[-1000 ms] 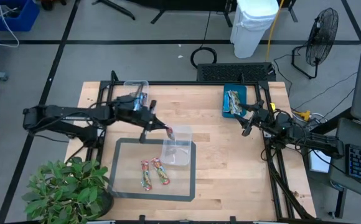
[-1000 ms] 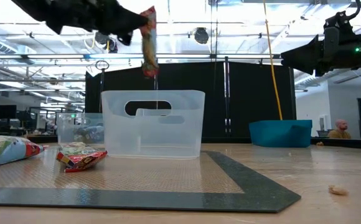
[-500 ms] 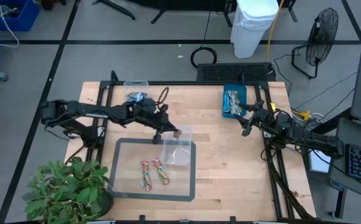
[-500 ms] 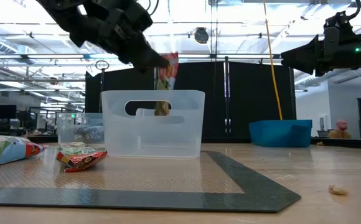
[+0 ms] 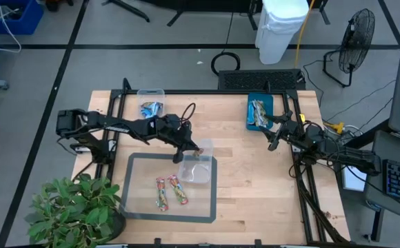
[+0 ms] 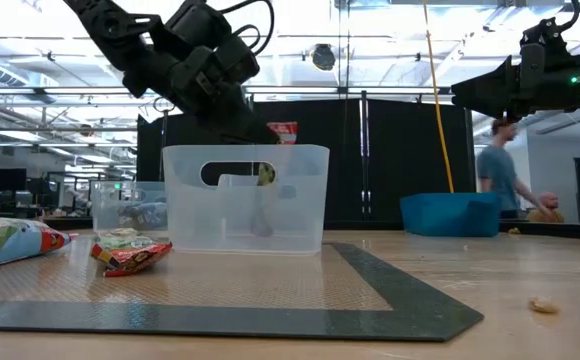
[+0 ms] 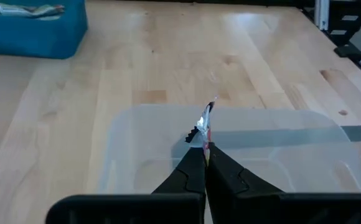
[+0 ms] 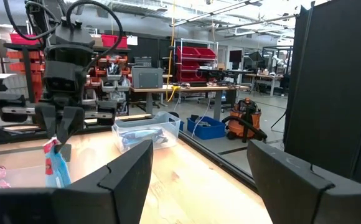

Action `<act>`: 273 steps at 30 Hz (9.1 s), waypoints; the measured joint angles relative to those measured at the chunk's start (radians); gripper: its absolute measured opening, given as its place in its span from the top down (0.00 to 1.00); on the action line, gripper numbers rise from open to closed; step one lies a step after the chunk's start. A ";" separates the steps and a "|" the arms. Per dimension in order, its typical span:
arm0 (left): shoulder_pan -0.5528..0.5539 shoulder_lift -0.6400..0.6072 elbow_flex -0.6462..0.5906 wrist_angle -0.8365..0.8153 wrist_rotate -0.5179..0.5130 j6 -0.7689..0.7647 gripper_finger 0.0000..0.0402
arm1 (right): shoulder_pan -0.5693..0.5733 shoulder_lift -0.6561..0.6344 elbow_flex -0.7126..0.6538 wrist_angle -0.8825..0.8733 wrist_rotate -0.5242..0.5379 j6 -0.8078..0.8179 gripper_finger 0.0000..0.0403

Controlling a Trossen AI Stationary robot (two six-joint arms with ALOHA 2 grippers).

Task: Pick and place Granola Bars by type
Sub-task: Put the red granola bar into the bottom transparent bin

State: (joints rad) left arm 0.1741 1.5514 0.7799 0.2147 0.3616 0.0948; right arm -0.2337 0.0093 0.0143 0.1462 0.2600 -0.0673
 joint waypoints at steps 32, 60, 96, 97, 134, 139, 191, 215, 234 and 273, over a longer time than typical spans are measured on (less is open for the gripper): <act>-0.013 -0.075 0.000 -0.073 -0.005 -0.039 0.85 | 0.000 0.000 0.000 0.000 0.000 0.000 0.38; -0.103 -0.096 0.000 0.049 -0.154 0.060 0.72 | 0.000 0.000 0.000 0.000 0.000 0.000 0.38; -0.085 0.320 0.403 -0.250 -0.137 0.102 1.00 | 0.000 0.000 0.000 0.000 0.000 0.000 0.38; -0.087 0.313 0.403 -0.271 -0.141 0.099 1.00 | 0.000 0.000 0.000 0.000 0.000 0.000 0.38; -0.446 0.001 0.401 -1.046 -0.600 -0.512 1.00 | 0.000 0.006 0.000 0.006 0.000 0.000 0.38; -0.596 -0.015 0.401 -1.135 -0.717 -0.893 1.00 | 0.000 0.006 0.000 0.006 0.000 0.000 0.38; -0.673 -0.007 0.080 -0.906 -0.466 -2.008 0.51 | 0.000 0.006 0.000 0.006 0.000 0.000 0.38; -0.672 -0.007 -0.015 -0.780 -0.463 -1.928 0.76 | 0.000 0.006 0.000 0.006 0.000 0.000 0.38; -0.672 -0.121 0.018 -0.796 -0.721 -1.600 0.99 | 0.000 0.006 0.000 0.006 0.000 0.000 0.38; -0.449 -0.321 0.021 -0.175 -0.853 -0.127 1.00 | 0.000 0.006 0.000 0.006 0.000 0.000 0.38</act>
State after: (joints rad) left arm -0.2748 1.2306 0.8004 0.0400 -0.4913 -0.0318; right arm -0.2339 0.0154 0.0146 0.1520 0.2596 -0.0673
